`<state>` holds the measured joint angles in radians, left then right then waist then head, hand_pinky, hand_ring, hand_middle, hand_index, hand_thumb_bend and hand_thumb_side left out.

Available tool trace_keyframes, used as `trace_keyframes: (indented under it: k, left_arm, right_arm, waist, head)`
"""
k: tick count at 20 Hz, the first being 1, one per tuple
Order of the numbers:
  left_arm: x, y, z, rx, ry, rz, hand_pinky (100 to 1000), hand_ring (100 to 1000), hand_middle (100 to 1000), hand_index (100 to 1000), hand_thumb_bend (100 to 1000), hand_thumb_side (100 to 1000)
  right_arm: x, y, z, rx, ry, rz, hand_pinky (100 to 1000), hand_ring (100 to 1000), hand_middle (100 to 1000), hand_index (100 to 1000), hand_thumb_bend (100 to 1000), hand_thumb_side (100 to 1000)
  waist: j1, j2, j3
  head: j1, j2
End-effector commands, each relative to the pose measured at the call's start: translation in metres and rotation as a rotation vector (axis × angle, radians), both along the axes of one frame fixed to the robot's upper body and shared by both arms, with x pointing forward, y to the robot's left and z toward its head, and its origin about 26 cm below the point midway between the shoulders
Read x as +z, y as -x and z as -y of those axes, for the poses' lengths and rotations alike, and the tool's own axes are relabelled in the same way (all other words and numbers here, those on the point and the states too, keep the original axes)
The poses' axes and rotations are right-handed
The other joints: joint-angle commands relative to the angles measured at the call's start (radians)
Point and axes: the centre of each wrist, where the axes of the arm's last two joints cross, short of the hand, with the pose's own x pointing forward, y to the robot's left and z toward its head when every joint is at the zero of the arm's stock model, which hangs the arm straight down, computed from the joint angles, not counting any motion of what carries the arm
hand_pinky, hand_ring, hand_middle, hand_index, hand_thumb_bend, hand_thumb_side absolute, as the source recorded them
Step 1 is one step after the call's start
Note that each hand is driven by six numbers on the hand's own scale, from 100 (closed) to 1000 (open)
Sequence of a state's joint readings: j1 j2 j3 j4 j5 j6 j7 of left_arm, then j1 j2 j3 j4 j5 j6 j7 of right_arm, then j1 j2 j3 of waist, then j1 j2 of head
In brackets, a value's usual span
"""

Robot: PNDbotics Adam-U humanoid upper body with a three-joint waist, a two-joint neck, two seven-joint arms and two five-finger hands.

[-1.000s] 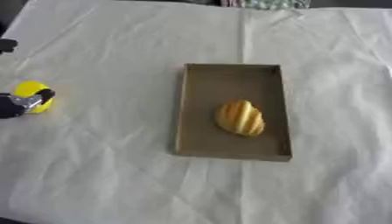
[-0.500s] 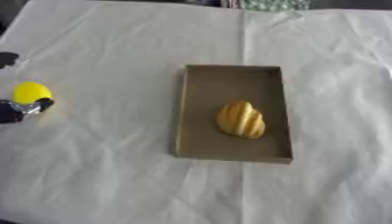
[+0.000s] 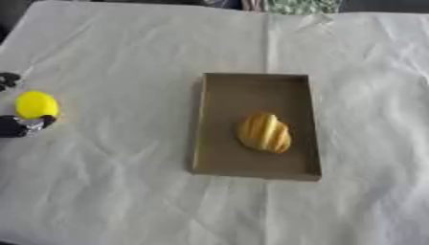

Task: Pick up objects on the table and place them in the box.

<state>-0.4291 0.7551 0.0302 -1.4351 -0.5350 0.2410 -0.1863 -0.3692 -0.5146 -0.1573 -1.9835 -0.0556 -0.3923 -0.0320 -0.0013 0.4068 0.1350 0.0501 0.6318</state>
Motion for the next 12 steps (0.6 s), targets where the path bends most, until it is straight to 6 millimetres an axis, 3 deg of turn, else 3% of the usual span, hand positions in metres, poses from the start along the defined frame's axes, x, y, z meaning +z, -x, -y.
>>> trace_keyframes:
  k: [1,5,10,12]
  left_arm:
    - [0.009,-0.007,-0.002,-0.018,-0.011,0.015,923,869,789,916,622,393]
    - [0.005,-0.017,0.003,-0.041,-0.012,0.003,886,839,754,892,591,390]
    - [-0.001,-0.021,0.003,0.004,-0.063,-0.012,792,754,665,816,381,252]
    - [-0.002,-0.022,0.004,0.032,-0.098,0.011,777,735,642,795,302,248]
  right_arm:
    - [0.008,0.003,-0.001,0.011,0.016,0.024,911,838,701,854,100,560]
    - [0.008,0.003,-0.002,0.014,0.014,0.021,912,839,701,854,100,560]
    - [0.007,0.003,-0.002,0.016,0.007,0.016,913,839,699,854,100,557]
    - [0.007,0.003,-0.003,0.017,0.006,0.013,914,840,699,854,100,561]
  waist:
    - [0.003,-0.016,-0.003]
    - [0.004,-0.012,-0.008]
    - [0.006,-0.009,-0.012]
    - [0.005,-0.009,-0.011]
  head:
    - [0.007,-0.009]
    - [0.012,-0.011]
    - [0.016,-0.012]
    - [0.016,-0.011]
